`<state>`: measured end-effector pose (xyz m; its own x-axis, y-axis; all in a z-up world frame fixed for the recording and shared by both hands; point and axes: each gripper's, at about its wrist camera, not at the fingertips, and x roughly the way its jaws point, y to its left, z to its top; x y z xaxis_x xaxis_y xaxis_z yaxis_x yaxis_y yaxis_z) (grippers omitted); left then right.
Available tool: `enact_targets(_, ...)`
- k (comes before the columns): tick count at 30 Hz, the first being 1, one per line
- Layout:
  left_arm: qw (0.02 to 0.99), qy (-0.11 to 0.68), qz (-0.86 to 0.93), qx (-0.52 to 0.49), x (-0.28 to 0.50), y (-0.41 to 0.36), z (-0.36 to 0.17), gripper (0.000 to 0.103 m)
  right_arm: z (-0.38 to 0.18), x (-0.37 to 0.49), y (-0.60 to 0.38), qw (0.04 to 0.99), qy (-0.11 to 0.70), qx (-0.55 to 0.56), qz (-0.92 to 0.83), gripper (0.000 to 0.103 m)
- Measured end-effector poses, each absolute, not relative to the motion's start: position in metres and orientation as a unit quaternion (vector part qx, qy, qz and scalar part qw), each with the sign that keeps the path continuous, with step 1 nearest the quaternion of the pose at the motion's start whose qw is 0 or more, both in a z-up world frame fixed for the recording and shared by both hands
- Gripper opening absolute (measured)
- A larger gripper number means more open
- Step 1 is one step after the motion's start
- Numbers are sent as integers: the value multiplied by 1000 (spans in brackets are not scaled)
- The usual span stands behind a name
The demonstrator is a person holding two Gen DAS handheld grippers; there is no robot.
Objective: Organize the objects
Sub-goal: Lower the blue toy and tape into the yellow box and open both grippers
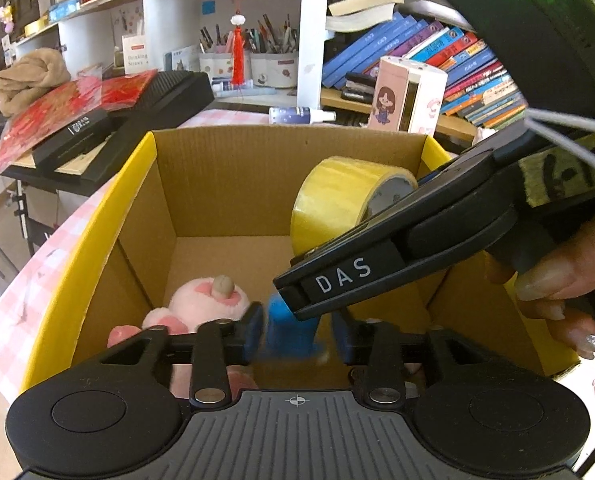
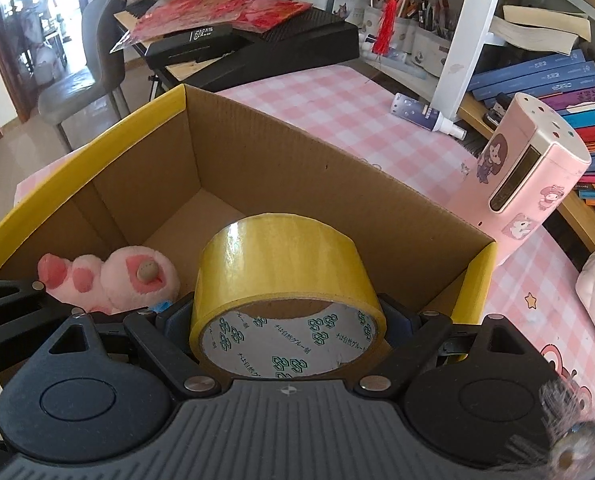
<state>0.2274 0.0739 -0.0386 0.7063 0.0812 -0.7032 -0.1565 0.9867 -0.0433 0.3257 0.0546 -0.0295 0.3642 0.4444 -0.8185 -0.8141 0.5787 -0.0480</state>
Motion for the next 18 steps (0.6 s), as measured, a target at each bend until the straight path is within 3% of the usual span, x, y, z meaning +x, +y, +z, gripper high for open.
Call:
enact_targets(15, 930, 356, 74, -57, 209, 75, -27, 66, -33, 324, 60, 784, 405, -253, 397, 90)
enact_targets(18, 932, 351, 76, -57, 206, 75, -24, 67, -33, 324, 61, 782, 406, -258, 397, 90)
